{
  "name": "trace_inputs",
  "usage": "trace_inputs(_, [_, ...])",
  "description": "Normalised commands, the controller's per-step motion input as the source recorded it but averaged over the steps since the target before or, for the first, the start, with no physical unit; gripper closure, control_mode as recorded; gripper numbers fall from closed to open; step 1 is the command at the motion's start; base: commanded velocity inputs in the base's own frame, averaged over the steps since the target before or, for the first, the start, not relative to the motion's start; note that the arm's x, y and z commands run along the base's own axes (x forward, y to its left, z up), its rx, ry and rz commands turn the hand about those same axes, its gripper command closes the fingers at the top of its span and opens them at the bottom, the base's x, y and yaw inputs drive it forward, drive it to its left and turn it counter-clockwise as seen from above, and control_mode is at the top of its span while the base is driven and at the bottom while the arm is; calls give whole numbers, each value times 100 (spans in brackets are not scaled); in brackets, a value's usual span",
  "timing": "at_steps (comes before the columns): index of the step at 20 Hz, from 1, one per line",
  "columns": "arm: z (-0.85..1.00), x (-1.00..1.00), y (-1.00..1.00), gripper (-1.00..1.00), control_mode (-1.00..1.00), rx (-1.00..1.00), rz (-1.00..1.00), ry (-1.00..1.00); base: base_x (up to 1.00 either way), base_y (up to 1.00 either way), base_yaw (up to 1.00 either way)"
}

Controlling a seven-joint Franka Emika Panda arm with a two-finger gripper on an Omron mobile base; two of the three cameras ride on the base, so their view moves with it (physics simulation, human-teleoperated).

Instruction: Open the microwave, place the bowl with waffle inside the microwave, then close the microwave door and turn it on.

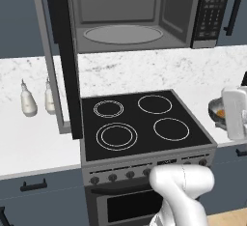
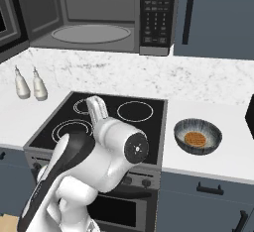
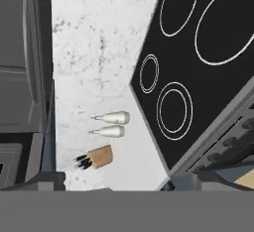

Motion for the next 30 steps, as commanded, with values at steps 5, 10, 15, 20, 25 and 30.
trace_inputs(5, [-46, 17, -100, -100, -100, 0, -35, 8, 0, 0, 0])
trace_inputs(10, [-36, 36, -100, -100, -100, 0, -29, 14, 0, 0, 0])
trace_inputs(15, [-28, 44, -100, -100, -100, 4, -20, 12, 0, 0, 0])
trace_inputs(20, [-23, 42, -100, -100, -100, 11, -15, 13, 0, 0, 0])
trace_inputs(25, [-10, 19, -100, -100, -100, 13, -12, 8, 0, 0, 0])
trace_inputs(30, [-22, 14, -73, -100, -100, 6, -7, 9, 0, 0, 0])
